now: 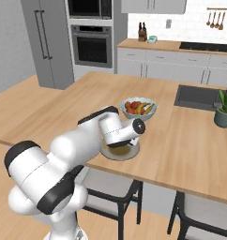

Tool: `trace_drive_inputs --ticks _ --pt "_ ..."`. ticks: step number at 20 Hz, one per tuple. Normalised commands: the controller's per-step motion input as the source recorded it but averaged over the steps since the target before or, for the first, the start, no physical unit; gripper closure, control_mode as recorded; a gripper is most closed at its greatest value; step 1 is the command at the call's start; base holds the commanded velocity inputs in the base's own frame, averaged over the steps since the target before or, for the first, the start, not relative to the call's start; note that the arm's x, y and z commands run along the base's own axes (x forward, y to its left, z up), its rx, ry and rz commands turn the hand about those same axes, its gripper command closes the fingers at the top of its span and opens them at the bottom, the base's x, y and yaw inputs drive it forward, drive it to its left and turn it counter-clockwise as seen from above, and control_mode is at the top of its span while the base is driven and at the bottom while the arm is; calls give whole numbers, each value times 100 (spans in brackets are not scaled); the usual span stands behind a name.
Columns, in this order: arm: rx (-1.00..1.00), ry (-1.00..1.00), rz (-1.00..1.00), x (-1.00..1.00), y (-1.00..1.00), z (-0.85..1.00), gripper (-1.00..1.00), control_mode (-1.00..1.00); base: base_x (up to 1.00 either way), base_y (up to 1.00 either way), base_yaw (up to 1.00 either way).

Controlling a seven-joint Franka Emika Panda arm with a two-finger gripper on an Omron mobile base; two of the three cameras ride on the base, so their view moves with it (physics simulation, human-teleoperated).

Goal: Start the toaster. Once the lever pops up, take the bread to the plate on the dining counter.

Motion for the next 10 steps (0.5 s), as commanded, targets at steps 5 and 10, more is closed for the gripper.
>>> trace_drive_inputs --ticks 5,10 --pt "0 0 0 16 0 -36 100 -100 0 0 0" --pt "-1 0 0 6 0 -32 100 -100 0 0 0"
